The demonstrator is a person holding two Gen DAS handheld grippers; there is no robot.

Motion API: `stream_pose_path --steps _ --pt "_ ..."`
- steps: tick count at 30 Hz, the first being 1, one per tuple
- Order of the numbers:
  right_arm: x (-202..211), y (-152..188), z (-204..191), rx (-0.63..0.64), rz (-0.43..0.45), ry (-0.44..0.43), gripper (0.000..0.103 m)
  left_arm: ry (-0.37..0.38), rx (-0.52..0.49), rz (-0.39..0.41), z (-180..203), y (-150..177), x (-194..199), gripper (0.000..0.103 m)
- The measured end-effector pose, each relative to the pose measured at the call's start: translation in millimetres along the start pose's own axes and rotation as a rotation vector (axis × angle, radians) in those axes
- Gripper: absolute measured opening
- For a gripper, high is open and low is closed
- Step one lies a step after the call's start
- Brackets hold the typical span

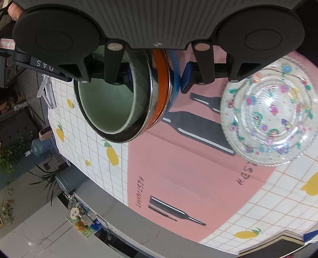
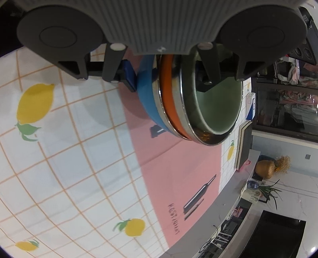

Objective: Organize plates and bowls
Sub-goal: 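Carry the nested bowls with the right tool onto the stacked plates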

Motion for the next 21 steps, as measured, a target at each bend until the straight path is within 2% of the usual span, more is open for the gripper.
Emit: stream_pose_path --steps 8,21 --pt "4 2 -53 0.068 -0.016 -0.018 0.053 -0.015 0.005 0.041 -13 -26 42 0.052" --pt "-14 21 -161 0.168 -0.061 -0.087 0.052 -0.093 0.009 0.109 -57 -71 116 0.051"
Point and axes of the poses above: each gripper's, at about its wrist camera, not at the fingertips, and x roughly against the way its jaws point, z to its right, y to its underside, the point moved 10 cm from there along -x, roughly the way its jaws point, and after that the axes turned 13 degrees about y, right-handed, at the moved point
